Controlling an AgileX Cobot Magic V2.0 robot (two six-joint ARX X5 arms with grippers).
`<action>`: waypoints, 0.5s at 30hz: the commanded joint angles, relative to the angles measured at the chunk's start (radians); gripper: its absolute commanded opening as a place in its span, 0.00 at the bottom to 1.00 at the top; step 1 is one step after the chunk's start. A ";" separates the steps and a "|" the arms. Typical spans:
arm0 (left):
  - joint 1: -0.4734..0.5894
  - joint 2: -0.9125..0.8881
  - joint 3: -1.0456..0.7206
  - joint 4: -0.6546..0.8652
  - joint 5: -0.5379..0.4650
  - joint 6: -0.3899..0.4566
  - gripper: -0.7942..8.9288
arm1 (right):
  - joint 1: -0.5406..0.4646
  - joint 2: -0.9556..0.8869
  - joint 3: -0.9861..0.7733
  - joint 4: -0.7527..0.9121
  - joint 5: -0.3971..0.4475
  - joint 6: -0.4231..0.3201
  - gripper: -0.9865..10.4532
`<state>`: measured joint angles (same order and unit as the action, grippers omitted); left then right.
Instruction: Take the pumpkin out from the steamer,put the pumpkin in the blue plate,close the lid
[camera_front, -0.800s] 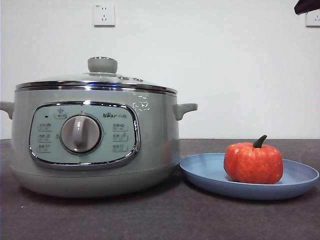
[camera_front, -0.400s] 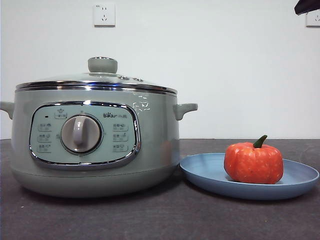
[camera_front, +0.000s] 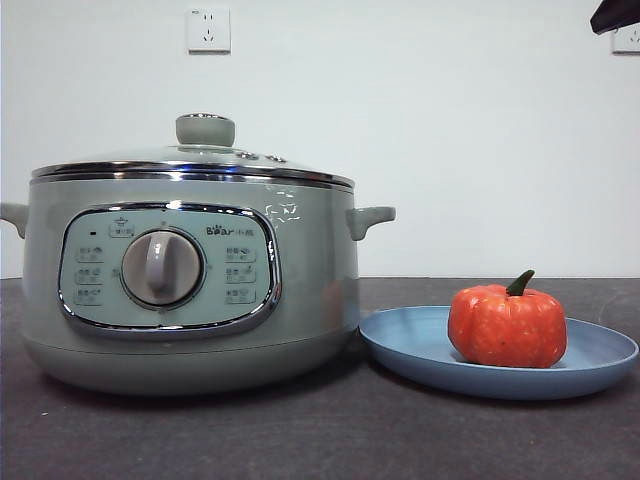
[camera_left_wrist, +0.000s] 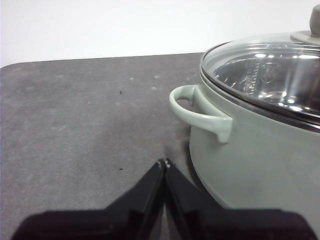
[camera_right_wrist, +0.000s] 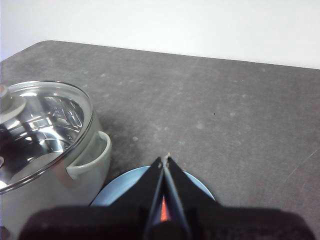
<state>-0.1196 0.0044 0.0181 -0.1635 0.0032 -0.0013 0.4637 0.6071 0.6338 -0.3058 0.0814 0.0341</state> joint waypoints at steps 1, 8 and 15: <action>0.003 -0.003 -0.016 0.001 0.000 -0.006 0.08 | 0.000 0.000 -0.003 0.006 0.003 0.009 0.07; 0.003 -0.003 -0.016 0.001 0.000 -0.006 0.08 | 0.000 0.000 -0.003 0.006 0.003 0.009 0.07; 0.003 -0.003 -0.016 0.001 0.000 -0.006 0.08 | 0.000 0.000 -0.003 0.000 0.004 0.005 0.07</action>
<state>-0.1196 0.0044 0.0181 -0.1635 0.0032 -0.0013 0.4637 0.6075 0.6338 -0.3073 0.0814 0.0341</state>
